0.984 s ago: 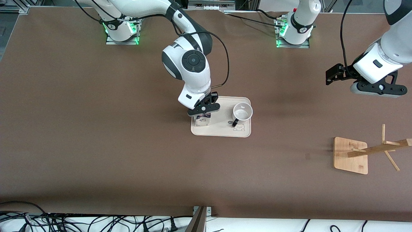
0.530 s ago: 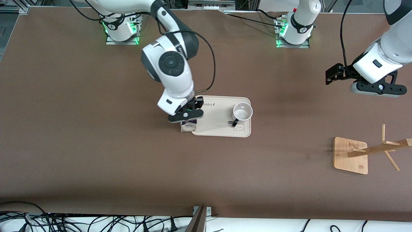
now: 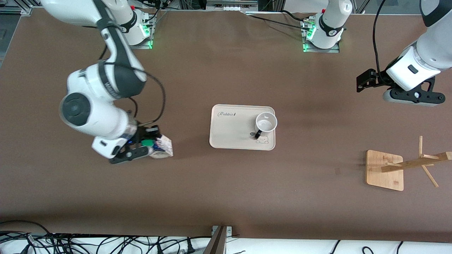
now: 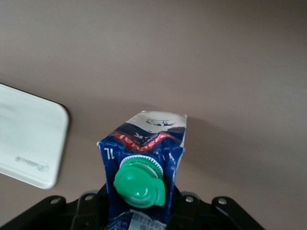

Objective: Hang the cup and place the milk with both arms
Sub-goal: 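Lift the carton off the tray with the right gripper while the left gripper moves out, then lower the carton onto the table while the left gripper reaches the mug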

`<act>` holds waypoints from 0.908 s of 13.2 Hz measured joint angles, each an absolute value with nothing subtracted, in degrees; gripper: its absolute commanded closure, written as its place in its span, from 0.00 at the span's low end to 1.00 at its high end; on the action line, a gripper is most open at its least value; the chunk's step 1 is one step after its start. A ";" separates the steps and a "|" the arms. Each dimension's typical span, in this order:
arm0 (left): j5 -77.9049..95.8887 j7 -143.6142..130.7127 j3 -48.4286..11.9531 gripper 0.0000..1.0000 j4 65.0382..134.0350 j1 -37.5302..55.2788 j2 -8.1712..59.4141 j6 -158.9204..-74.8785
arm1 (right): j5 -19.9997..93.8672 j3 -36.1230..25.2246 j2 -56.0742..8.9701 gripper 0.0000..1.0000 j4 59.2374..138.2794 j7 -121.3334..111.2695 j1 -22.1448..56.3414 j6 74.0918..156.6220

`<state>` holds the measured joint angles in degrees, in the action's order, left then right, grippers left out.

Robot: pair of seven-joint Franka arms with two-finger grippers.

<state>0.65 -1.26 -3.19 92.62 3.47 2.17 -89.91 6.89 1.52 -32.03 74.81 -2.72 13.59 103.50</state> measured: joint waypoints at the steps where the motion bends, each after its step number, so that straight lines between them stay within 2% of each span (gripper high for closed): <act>1: 0.65 -1.26 -3.19 0.00 92.61 3.47 2.17 -89.89 | 7.00 1.49 -31.63 0.60 75.67 -5.33 11.36 102.88; 4: 0.70 -1.44 -4.02 0.00 92.25 3.51 2.17 -88.66 | 7.02 -0.07 -29.93 0.60 79.25 -8.10 8.03 102.71; 7: 0.70 -2.66 -8.75 0.00 87.88 3.86 2.94 -85.53 | 7.02 -2.51 -28.92 0.60 82.88 -8.67 7.89 103.58; 9: 0.70 -3.94 -10.78 0.00 84.86 4.60 4.79 -84.13 | 7.02 -2.73 -28.66 0.60 86.35 -8.68 7.89 107.22; 12: 0.70 -2.57 -10.85 0.00 83.81 5.81 8.91 -83.94 | 7.02 -2.76 -27.56 0.59 92.21 -8.68 7.89 112.51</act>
<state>0.70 -2.57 -10.85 83.81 5.81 8.91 -83.94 7.02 -2.76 -27.56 92.21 -8.68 7.89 112.51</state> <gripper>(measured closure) 0.000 0.599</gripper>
